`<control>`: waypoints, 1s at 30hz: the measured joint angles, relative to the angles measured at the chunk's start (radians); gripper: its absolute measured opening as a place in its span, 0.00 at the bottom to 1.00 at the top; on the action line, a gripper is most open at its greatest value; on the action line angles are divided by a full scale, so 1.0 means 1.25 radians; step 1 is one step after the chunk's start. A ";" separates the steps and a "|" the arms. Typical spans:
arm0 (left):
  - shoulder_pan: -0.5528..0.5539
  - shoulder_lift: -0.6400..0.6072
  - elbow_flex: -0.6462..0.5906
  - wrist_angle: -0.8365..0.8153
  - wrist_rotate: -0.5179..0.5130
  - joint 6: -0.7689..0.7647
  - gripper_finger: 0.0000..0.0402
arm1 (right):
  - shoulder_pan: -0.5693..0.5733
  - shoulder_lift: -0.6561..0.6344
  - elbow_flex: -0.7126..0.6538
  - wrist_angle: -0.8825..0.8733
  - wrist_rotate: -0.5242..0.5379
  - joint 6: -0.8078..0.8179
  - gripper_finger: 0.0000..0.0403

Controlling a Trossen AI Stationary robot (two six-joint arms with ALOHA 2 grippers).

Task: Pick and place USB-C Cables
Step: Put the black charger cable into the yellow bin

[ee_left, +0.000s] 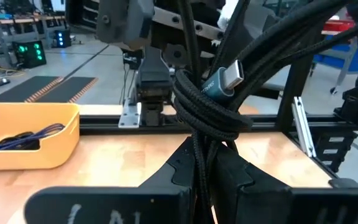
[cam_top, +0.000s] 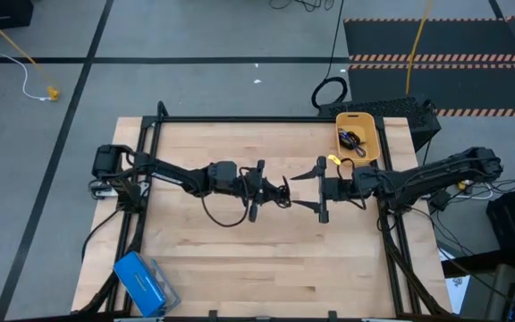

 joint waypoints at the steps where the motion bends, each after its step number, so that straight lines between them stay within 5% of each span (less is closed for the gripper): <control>1: 0.001 0.000 0.000 0.007 0.000 -0.004 0.08 | 0.003 -0.002 0.000 -0.004 -0.001 -0.002 0.72; 17: 0.007 -0.001 0.000 0.041 -0.029 -0.021 0.08 | 0.030 0.091 0.000 0.180 0.045 -0.051 0.67; 30: 0.006 -0.001 0.000 0.037 -0.031 -0.012 0.08 | 0.003 0.125 0.000 0.245 0.069 -0.013 0.20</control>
